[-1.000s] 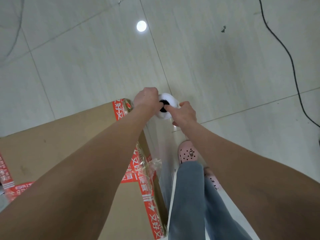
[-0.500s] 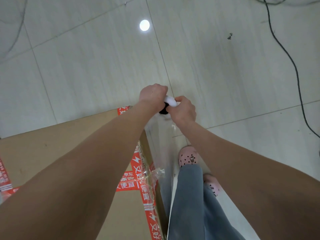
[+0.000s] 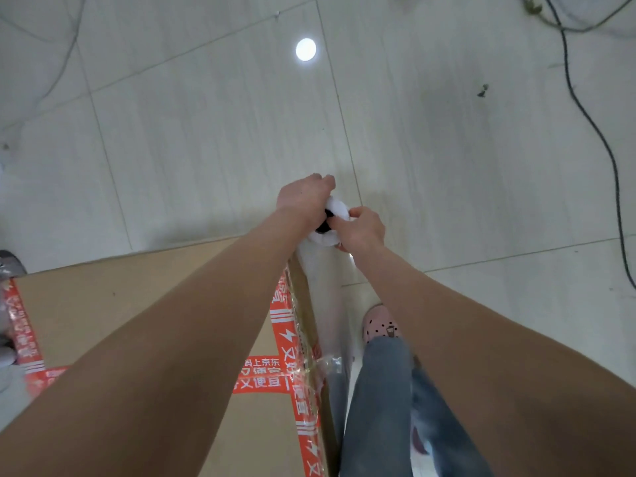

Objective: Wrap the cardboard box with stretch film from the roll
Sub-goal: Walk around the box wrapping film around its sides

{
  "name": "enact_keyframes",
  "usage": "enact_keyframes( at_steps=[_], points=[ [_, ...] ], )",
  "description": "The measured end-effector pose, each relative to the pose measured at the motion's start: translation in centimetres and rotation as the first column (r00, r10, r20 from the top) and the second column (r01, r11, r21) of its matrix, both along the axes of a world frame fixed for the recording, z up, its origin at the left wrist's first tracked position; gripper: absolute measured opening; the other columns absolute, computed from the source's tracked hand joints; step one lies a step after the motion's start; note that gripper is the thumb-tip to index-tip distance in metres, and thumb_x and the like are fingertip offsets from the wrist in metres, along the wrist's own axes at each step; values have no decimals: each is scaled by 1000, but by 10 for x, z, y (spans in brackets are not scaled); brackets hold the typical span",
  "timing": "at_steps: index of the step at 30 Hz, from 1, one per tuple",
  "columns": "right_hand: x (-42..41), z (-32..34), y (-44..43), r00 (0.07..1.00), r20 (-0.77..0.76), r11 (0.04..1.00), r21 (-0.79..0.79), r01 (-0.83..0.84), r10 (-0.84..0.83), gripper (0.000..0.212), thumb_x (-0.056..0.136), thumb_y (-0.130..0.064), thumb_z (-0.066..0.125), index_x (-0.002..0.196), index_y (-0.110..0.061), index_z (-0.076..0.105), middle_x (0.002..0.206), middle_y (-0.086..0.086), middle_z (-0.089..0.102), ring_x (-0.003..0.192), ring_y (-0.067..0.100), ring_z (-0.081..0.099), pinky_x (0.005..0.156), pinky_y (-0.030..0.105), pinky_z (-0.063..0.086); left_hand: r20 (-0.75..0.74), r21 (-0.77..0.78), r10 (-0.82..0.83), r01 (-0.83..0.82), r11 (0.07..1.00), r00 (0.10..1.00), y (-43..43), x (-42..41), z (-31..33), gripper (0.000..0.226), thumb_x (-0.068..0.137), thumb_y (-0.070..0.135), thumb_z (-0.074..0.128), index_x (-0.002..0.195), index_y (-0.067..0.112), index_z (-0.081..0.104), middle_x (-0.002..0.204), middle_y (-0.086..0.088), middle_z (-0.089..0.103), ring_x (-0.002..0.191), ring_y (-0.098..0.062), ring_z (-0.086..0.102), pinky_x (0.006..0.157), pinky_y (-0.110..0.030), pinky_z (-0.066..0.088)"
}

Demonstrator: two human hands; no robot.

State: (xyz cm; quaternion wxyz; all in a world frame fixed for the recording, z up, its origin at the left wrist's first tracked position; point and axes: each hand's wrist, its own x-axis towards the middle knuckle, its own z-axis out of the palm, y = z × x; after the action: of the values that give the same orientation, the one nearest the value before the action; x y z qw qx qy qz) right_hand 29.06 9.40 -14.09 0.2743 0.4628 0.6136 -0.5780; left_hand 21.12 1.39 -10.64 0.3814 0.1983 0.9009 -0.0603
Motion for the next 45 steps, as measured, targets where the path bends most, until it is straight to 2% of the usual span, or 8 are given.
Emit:
enact_keyframes(
  at_steps=[4, 8, 15, 20, 23, 30, 38, 45],
  points=[
    [2, -1, -2, 998, 58, 999, -47, 13, -10, 51, 74, -35, 72, 116, -18, 52, 107, 4, 62, 93, 22, 64, 82, 40, 56, 15, -23, -251, 251, 968, 968, 12, -7, -3, 34, 85, 18, 56, 119, 20, 55, 111, -2, 54, 98, -23, 57, 65, -31, 36],
    [-2, -1, 3, 991, 64, 993, 5, -114, 113, 48, 74, -35, 72, 114, -19, 52, 96, -1, 57, 84, 18, 60, 69, 30, 49, 2, -46, -306, 306, 951, 952, 13, -9, -8, 22, 85, 17, 55, 107, 17, 60, 104, -3, 54, 90, -23, 56, 62, -30, 34],
    [-46, 8, 8, 927, -82, 923, 154, -351, 366, 43, 77, -21, 67, 119, -21, 59, 107, 2, 64, 94, 23, 61, 80, 33, 52, -44, -83, 160, -163, 983, 986, -7, -28, -3, 23, 81, 17, 58, 104, 16, 58, 103, -7, 59, 90, -27, 58, 64, -31, 41],
    [-67, 4, -11, 922, -171, 937, 109, -332, 347, 44, 77, -28, 69, 117, -19, 55, 101, -4, 59, 81, 12, 58, 62, 22, 43, -82, -86, 547, -553, 829, 833, -38, -42, 0, 26, 80, 23, 64, 102, 10, 60, 105, -11, 61, 98, -30, 61, 68, -31, 44],
    [-76, 0, -18, 920, -38, 921, 27, -390, 390, 61, 77, -44, 70, 127, -17, 49, 103, -3, 55, 86, 20, 61, 67, 29, 46, -45, -100, 642, -642, 760, 766, -52, -46, 1, 26, 82, 24, 64, 101, 7, 60, 106, -12, 63, 99, -28, 61, 68, -30, 43],
    [-89, 3, -32, 894, 20, 894, -35, -448, 448, 46, 79, -30, 73, 116, -8, 55, 82, -1, 51, 83, 29, 65, 76, 46, 57, 16, -71, 362, -360, 930, 932, -47, -50, 3, 47, 89, 15, 53, 134, 26, 45, 125, -3, 53, 116, -24, 52, 83, -33, 43],
    [-99, 5, -43, 790, 61, 783, 108, -613, 610, 26, 83, -28, 64, 100, -9, 60, 93, 7, 65, 81, 25, 64, 67, 34, 51, -31, -31, 257, -257, 966, 966, -58, -53, -5, 30, 87, 12, 50, 116, 19, 58, 114, -4, 57, 106, -26, 57, 67, -29, 37],
    [-141, 17, -59, 702, -27, 673, 310, -671, 712, 25, 80, -17, 59, 104, -22, 60, 104, 4, 64, 97, 25, 60, 73, 28, 43, -60, 101, 742, -736, 670, 668, -88, -68, -9, 18, 80, 19, 58, 97, 12, 55, 101, -11, 62, 94, -31, 60, 65, -30, 39]
  ],
)
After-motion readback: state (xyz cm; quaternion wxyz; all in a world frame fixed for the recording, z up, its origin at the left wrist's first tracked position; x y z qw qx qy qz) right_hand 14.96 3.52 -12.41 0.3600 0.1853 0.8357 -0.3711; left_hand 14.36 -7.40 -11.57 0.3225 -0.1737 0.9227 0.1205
